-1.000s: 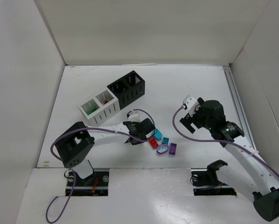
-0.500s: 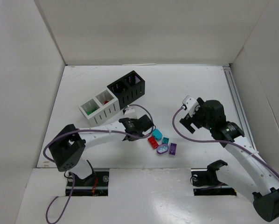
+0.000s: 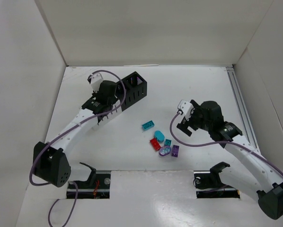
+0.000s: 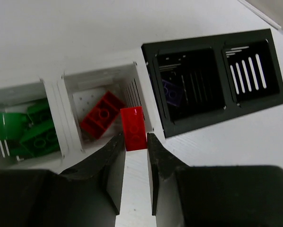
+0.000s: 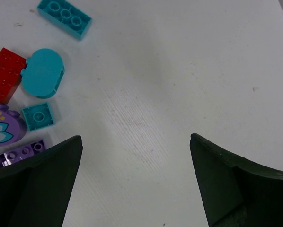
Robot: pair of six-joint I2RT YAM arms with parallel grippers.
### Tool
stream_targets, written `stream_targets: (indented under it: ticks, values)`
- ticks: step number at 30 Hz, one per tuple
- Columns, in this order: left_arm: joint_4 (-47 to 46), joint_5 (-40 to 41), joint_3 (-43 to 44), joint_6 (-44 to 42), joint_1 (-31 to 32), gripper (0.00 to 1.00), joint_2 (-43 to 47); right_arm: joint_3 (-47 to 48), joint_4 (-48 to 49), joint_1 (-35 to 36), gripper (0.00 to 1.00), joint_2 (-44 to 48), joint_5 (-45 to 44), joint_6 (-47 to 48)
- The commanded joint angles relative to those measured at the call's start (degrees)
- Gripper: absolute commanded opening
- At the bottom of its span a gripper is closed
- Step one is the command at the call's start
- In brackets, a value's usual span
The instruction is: Sort the legos into containers by color
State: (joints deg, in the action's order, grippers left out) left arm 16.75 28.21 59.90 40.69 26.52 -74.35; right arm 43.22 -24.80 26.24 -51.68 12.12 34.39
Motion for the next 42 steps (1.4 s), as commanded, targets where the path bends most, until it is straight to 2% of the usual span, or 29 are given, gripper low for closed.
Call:
stream_targets:
  ticks: [1, 4, 8, 10, 13, 15, 19, 20, 21, 22, 24, 28, 33, 38, 42]
  values:
    - [-3.7, -2.0, 3.4, -6.8, -2.4, 0.11, -3.2, 2.0, 3.4, 2.8, 1.0, -1.7, -1.1, 0.9]
    - [-4.4, -2.7, 4.1, -7.4, -4.6, 0.12, -6.1, 2.7, 3.4, 5.0, 1.0, -3.5, -2.4, 0.9]
    - [-3.7, -3.2, 5.3, -7.4, -6.7, 0.2, -8.5, 3.2, 2.9, 8.2, 1.0, -5.0, -2.9, 1.5]
    - [-3.1, -3.8, 5.9, -7.4, -6.7, 0.36, -8.5, 3.2, 2.3, 10.7, 1.0, -6.5, -4.0, 2.1]
    - [-3.1, -4.5, 5.4, -8.1, -6.7, 0.51, -8.0, 3.8, 2.3, 15.0, 1.0, -8.6, -5.4, 2.1]
    - [-3.7, -4.5, 5.4, -8.1, -6.7, 0.57, -6.3, 4.4, 2.3, 17.3, 1.0, -9.6, -6.7, 2.1]
    - [-3.1, -6.1, 4.9, -8.1, -6.7, 0.6, -3.1, 4.9, 3.8, 22.3, 1.0, -10.8, -6.1, 1.4]
    - [-3.1, -7.0, 3.6, -8.1, -6.7, 0.63, -2.3, 4.9, 4.7, 23.0, 1.0, -11.4, -5.5, 1.4]
    - [-3.1, -8.5, 2.8, -8.1, -6.1, 0.69, -0.2, 4.4, 5.3, 23.8, 1.0, -12.3, -5.0, 0.9]
    - [-3.7, -8.5, 1.8, -7.5, -5.5, 0.84, 0.9, 4.4, 5.3, 24.7, 1.0, -13.0, -4.5, 0.9]
    - [-3.7, -9.6, -1.2, -6.9, -2.7, 0.98, 3.3, 4.4, 6.7, 27.8, 1.0, -15.8, -4.5, -0.4]
    - [-4.3, -12.2, -6.1, -4.5, 2.1, 1.0, 9.8, 4.9, 9.3, 32.1, 1.0, -20.8, -4.5, -2.8]
    - [-1.2, -10.7, -10.2, -0.3, 9.1, 1.0, 14.6, 2.7, 11.7, 32.1, 0.97, -22.7, -8.5, -11.5]
    - [0.6, -9.4, -13.2, 2.6, 11.0, 1.0, 17.8, 2.0, 11.2, 32.6, 0.97, -22.7, -14.7, -19.1]
    - [2.9, -9.4, -13.8, 4.0, 11.5, 1.0, 19.6, 1.0, 12.7, 32.6, 0.96, -24.6, -13.9, -21.3]
